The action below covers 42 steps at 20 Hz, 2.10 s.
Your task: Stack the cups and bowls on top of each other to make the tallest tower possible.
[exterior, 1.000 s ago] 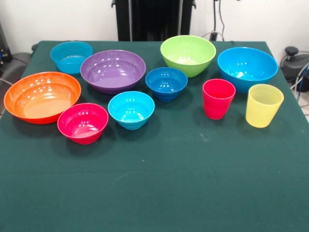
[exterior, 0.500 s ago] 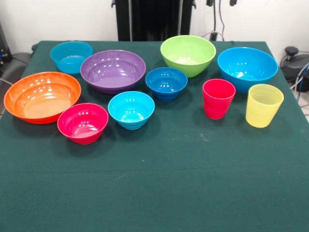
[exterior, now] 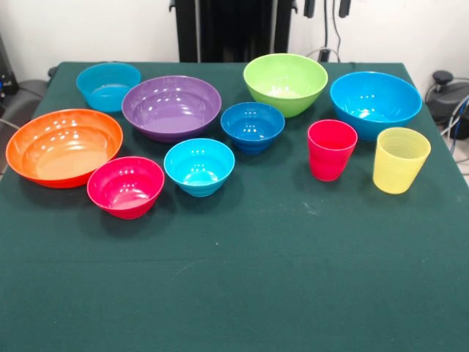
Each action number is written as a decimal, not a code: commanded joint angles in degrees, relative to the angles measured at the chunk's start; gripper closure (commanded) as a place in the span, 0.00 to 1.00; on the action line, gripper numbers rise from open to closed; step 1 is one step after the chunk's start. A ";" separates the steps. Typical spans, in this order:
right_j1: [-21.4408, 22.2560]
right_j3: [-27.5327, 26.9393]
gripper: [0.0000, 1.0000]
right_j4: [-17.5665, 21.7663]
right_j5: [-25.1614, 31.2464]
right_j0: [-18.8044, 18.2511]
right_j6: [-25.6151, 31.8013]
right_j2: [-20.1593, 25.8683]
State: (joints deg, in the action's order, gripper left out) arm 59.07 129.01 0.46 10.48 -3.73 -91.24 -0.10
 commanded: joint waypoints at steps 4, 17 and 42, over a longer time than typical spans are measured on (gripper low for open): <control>-7.92 2.64 0.00 4.24 -6.21 0.00 -8.43 1.13; -8.35 0.45 0.00 1.52 -4.89 1.72 -9.81 0.02; -11.03 -6.56 0.00 -0.39 -1.99 8.56 -15.32 -4.61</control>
State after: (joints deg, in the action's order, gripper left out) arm 52.69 127.71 1.23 6.05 3.51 -98.24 -6.56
